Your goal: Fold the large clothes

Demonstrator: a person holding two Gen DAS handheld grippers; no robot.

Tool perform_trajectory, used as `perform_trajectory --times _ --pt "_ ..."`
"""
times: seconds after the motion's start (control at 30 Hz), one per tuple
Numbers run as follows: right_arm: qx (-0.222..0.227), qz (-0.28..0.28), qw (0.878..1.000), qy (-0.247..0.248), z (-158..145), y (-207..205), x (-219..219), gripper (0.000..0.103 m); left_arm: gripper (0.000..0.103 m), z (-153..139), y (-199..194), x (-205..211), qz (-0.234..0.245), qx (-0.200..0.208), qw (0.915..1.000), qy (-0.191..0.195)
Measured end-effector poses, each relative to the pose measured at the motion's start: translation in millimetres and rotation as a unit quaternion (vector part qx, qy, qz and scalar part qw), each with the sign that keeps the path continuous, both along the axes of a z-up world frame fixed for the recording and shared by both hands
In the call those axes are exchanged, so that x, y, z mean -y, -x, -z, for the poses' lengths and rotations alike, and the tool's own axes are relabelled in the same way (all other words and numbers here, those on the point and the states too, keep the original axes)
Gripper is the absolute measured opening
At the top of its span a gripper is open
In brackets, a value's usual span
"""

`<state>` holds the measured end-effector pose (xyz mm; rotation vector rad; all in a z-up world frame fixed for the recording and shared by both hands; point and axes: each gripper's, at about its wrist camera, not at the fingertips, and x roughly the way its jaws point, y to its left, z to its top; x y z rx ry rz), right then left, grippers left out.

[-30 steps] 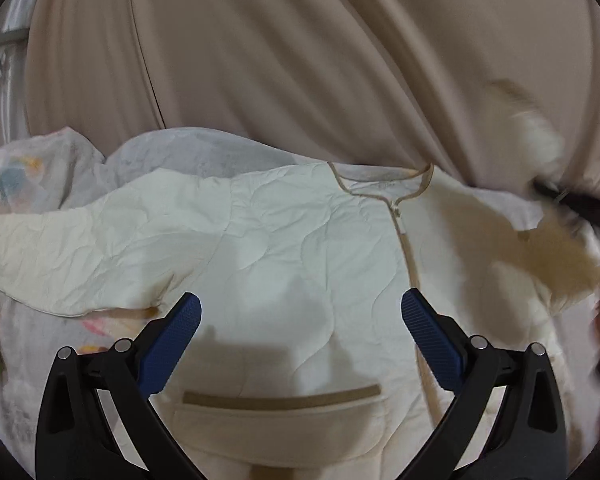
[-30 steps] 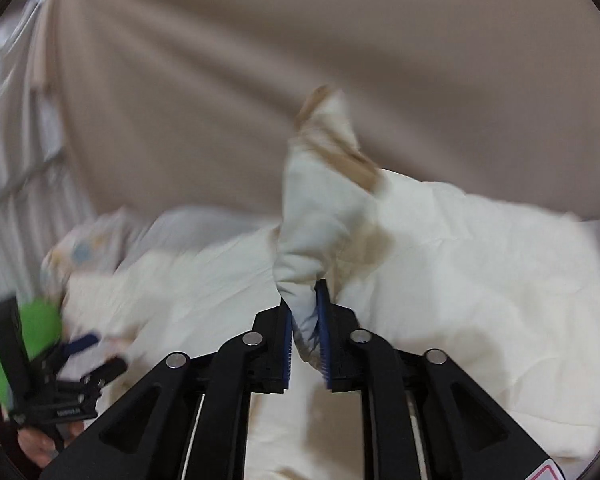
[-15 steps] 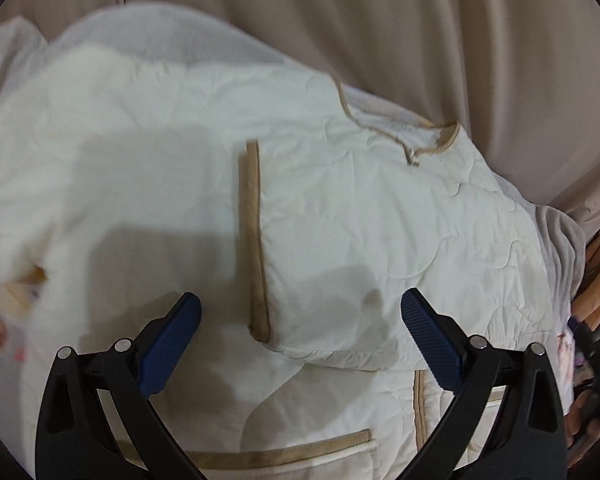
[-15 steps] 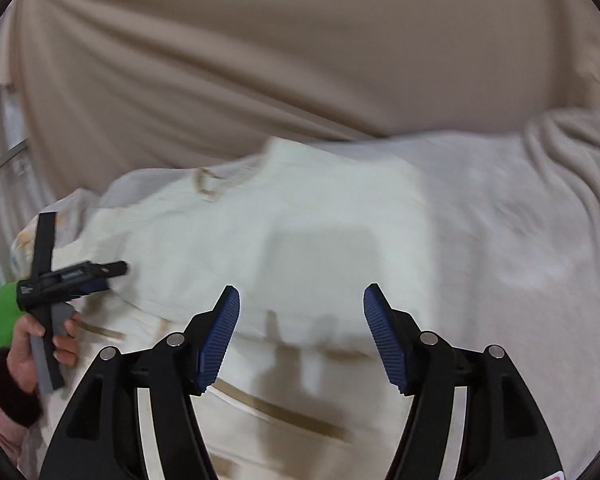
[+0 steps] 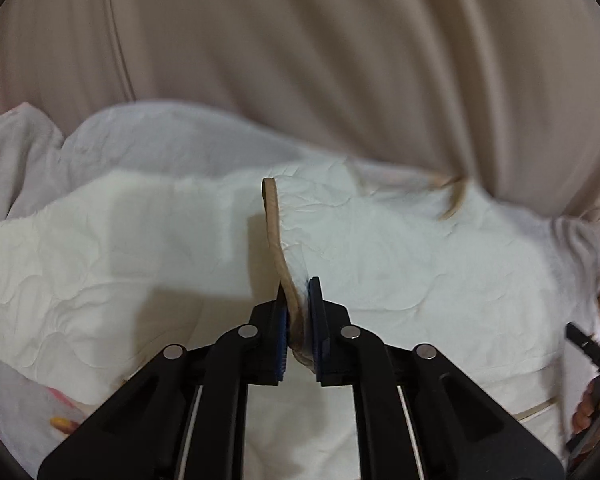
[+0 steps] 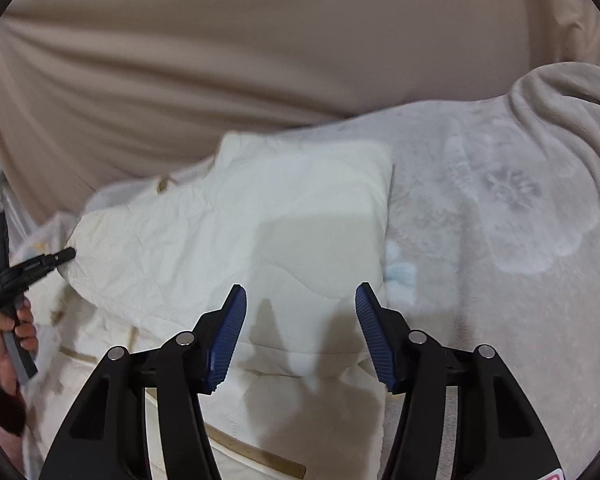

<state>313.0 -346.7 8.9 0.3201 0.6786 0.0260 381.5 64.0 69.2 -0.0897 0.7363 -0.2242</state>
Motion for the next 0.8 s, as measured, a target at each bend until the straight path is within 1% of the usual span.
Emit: perform_trajectory --times 0.03,0.07,0.1,0.13,0.17,0.2,0.23,0.27,0.3,0.33,0.37,0.4,0.43,0.47,0.5,0.57,0.6,0.63,0.67,0.7,0.73,0.77,0.8 --pt "-0.02 0.002 1.0 0.016 5.0 -6.7 -3.5 0.033 0.008 14.4 -4.8 -1.0 -0.003 -0.018 0.9998 -0.01" --pt "-0.026 0.007 0.999 0.026 4.6 -8.1 -6.2 0.02 0.008 28.0 -8.4 -0.7 -0.006 -0.031 0.9994 -0.017" --pt "-0.013 0.004 1.0 0.02 -2.1 -4.9 -7.3 0.017 0.009 38.2 -9.2 -2.1 -0.008 -0.036 0.9992 -0.015" --pt "0.007 -0.005 1.0 0.004 -10.7 0.7 -8.4 0.016 0.009 43.3 -8.3 -3.8 -0.01 -0.035 0.9993 -0.01" --pt "0.03 -0.016 0.999 -0.006 -20.5 6.2 -11.1 0.016 0.009 46.4 -7.3 -4.1 -0.011 -0.031 0.9994 -0.007" --pt "0.039 -0.024 0.999 -0.005 -25.1 7.4 -15.3 0.016 0.009 47.2 -5.8 -5.1 -0.012 -0.028 0.9995 -0.008" --pt "0.028 -0.037 0.999 0.006 -23.2 2.8 -21.8 0.016 0.009 48.3 -5.0 -3.9 -0.013 -0.026 0.9995 -0.012" --pt "0.003 -0.045 0.999 0.021 -14.8 -5.2 -26.6 0.012 0.009 49.4 -4.7 -2.0 -0.013 -0.025 0.9994 -0.02" --pt "-0.028 -0.045 0.998 0.046 -1.5 -13.9 -30.2 0.01 0.009 48.8 -3.7 -0.2 -0.013 -0.024 0.9993 -0.024" --pt "-0.058 -0.038 0.994 0.081 15.4 -21.0 -31.4 0.002 0.01 49.3 -2.5 1.0 -0.012 -0.024 0.9993 -0.026" --pt "-0.077 -0.037 0.992 0.096 32.1 -24.6 -27.7 0.0 0.01 50.4 1.1 0.5 -0.01 -0.027 0.9993 -0.025" --pt "-0.075 -0.038 0.993 0.078 36.1 -22.1 -21.1 0.0 0.011 51.4 3.1 0.9 -0.006 -0.029 0.9993 -0.023" --pt "-0.074 -0.033 0.995 0.056 33.6 -18.3 -14.4 0.0 0.011 51.2 6.2 -0.6 -0.005 -0.03 0.9993 -0.021" --pt "-0.074 -0.028 0.996 0.039 27.9 -14.4 -9.4 0.001 0.011 48.5 10.4 -2.8 -0.002 -0.03 0.9994 -0.016" --pt "-0.071 -0.025 0.997 0.032 20.3 -11.4 -7.1 0.003 0.012 44.0 11.8 -7.8 -0.001 -0.027 0.9996 -0.008" --pt "-0.042 -0.018 0.998 0.047 -5.7 -5.1 -5.2 0.021 0.02 25.7 19.0 -17.5 0.009 -0.006 0.9995 0.031" --pt "-0.029 -0.015 0.998 0.053 -16.2 -5.8 -4.3 0.028 0.04 15.9 19.4 -19.6 0.011 0.005 0.9991 0.04" --pt "-0.015 -0.011 0.998 0.056 -28.5 -7.6 -2.8 0.047 0.065 4.6 18.8 -21.6 0.007 0.02 0.9987 0.046" --pt "0.003 -0.002 0.998 0.055 -40.7 -12.8 1.3 0.06 0.075 -5.5 16.4 -22.6 0.001 0.036 0.9982 0.048" --pt "0.016 0.007 0.998 0.053 -48.8 -19.2 5.1 0.064 0.085 -14.5 10.4 -21.8 -0.007 0.05 0.9977 0.045" --pt "0.024 0.017 0.998 0.048 -55.9 -31.4 9.9 0.066 0.087 -18.6 1.1 -19.4 -0.011 0.053 0.9977 0.04" --pt "0.024 0.024 0.999 0.043 -59.6 -46.6 14.4 0.066 0.087 -19.6 -10.9 -17.0 -0.013 0.047 0.9981 0.037" --pt "0.022 0.033 0.999 0.035 -60.0 -59.8 20.0 0.067 0.087 -15.8 -25.5 -13.5 -0.017 0.03 0.9987 0.038"
